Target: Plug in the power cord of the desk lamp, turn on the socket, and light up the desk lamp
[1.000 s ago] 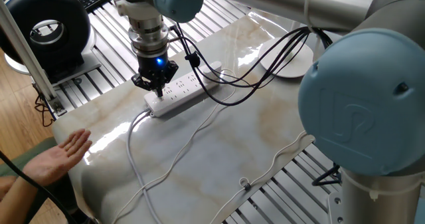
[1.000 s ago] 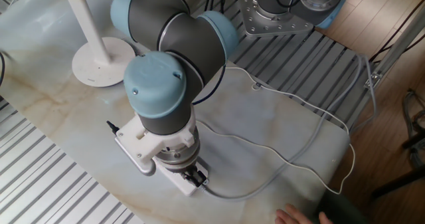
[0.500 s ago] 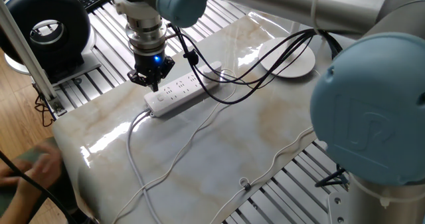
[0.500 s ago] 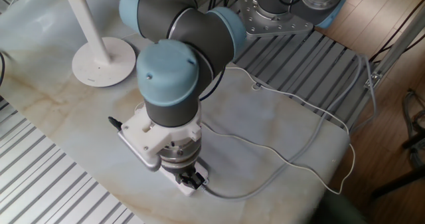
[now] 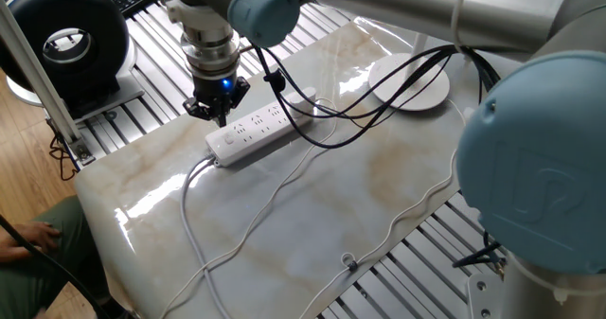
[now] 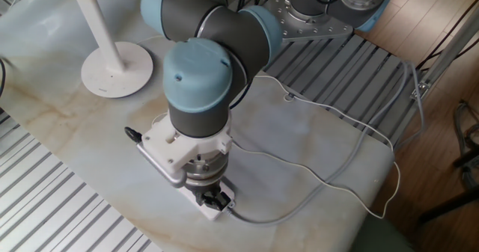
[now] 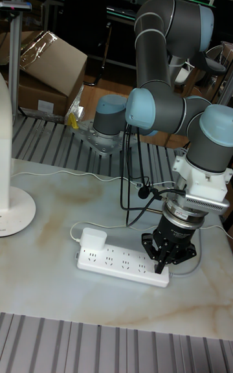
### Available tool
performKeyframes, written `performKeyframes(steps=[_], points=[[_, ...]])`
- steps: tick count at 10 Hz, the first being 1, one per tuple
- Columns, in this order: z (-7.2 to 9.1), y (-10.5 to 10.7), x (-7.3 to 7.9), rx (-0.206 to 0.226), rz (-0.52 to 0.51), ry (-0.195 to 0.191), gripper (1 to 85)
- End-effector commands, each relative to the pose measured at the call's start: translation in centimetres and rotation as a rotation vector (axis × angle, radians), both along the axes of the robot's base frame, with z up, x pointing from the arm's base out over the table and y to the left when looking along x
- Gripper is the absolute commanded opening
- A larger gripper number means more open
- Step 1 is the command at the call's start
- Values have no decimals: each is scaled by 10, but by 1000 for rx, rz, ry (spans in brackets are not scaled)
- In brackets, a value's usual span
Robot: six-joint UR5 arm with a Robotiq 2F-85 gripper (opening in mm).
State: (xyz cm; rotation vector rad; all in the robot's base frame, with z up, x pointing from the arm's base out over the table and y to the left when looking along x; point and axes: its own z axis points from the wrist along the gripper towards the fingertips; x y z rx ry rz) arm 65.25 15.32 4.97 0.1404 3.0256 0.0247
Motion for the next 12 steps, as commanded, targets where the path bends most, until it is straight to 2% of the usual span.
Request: performKeyframes(steps=[1,3,12], points=[[-2,1,-5,1,-3,-11,10],[-7,3,-5,2,-7,-24,10],[-15,2,-12,-1,-1,-21,10]])
